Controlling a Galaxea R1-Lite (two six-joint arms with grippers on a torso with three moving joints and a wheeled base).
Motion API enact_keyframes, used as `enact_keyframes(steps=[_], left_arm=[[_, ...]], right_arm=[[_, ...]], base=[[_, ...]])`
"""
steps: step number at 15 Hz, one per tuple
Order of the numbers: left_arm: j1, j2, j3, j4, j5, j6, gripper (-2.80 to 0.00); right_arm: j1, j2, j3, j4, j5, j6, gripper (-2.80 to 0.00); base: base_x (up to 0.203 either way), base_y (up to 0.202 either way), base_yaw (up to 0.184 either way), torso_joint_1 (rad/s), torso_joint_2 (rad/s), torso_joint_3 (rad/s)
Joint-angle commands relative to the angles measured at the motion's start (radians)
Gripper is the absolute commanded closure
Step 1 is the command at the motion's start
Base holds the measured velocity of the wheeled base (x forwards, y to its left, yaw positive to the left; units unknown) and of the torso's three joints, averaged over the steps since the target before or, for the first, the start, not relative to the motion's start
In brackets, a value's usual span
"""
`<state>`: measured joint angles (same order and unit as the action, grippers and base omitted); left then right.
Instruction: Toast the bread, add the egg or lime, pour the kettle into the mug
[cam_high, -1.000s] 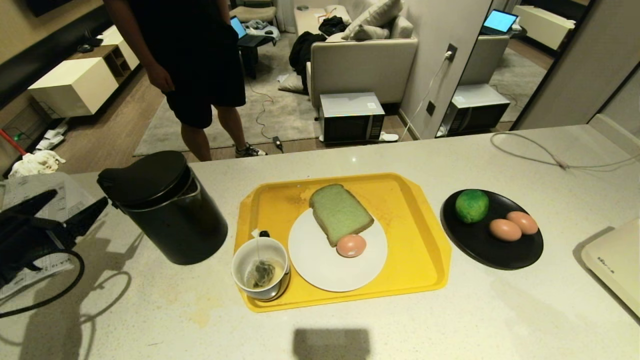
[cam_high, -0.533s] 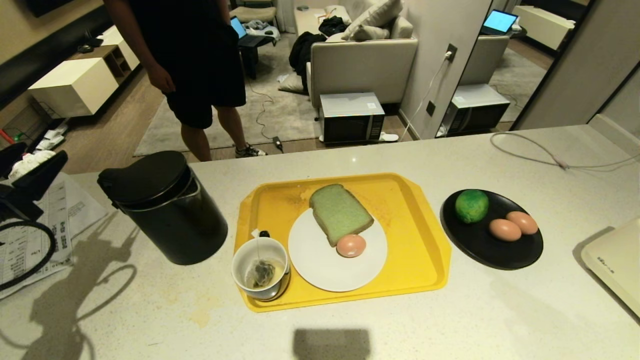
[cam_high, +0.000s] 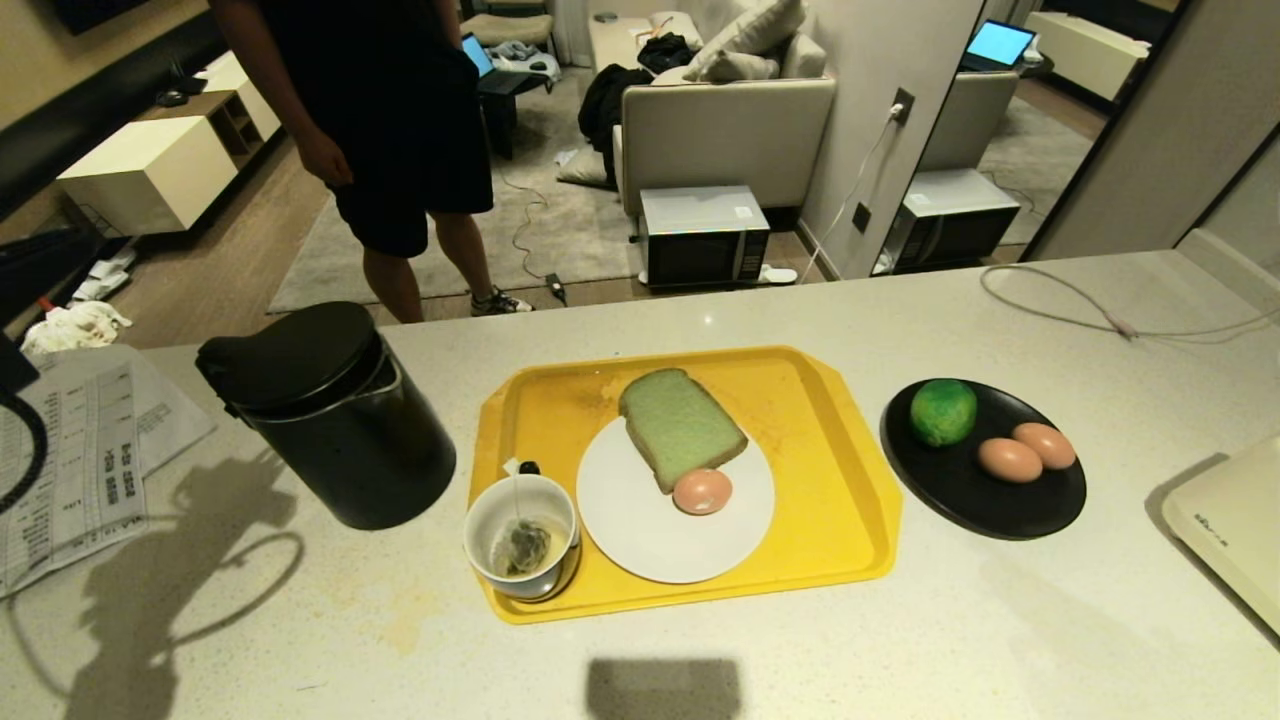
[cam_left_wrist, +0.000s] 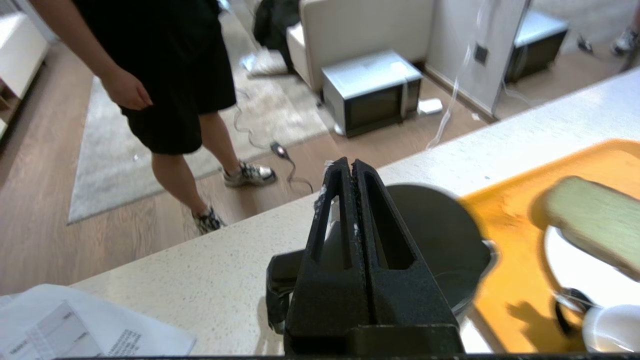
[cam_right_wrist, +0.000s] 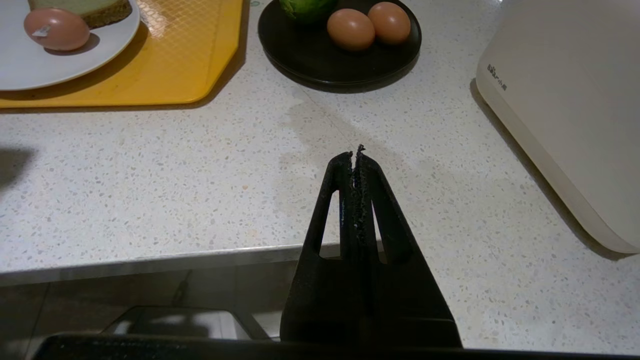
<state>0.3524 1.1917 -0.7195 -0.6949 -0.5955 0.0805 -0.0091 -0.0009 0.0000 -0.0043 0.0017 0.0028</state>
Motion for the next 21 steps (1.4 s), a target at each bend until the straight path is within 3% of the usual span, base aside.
enact_keyframes(steps=[1, 4, 7, 13, 21], left_arm=[[-0.018, -0.086, -0.205, 0.479, -0.003, 0.049, 0.0], [-0.079, -0.073, -0.437, 0.867, 0.021, 0.086, 0.0], [-0.152, 0.04, -0.62, 1.089, 0.113, 0.097, 0.0], [-0.204, 0.313, -0.924, 1.275, 0.29, 0.143, 0.0], [-0.288, 0.46, -0.989, 1.324, 0.301, 0.131, 0.0]], right_arm=[[-0.001, 0.001, 0.002, 0.0, 0.0, 0.0, 0.0], [-0.001, 0.001, 0.002, 0.0, 0.0, 0.0, 0.0], [0.0, 0.001, 0.002, 0.0, 0.0, 0.0, 0.0], [0.0, 0.001, 0.002, 0.0, 0.0, 0.0, 0.0], [0.0, 0.001, 0.002, 0.0, 0.0, 0.0, 0.0]], base=[[0.0, 0.0, 0.0, 0.0, 0.0, 0.0], [0.0, 0.0, 0.0, 0.0, 0.0, 0.0], [0.0, 0.0, 0.0, 0.0, 0.0, 0.0], [0.0, 0.0, 0.0, 0.0, 0.0, 0.0], [0.0, 0.0, 0.0, 0.0, 0.0, 0.0]])
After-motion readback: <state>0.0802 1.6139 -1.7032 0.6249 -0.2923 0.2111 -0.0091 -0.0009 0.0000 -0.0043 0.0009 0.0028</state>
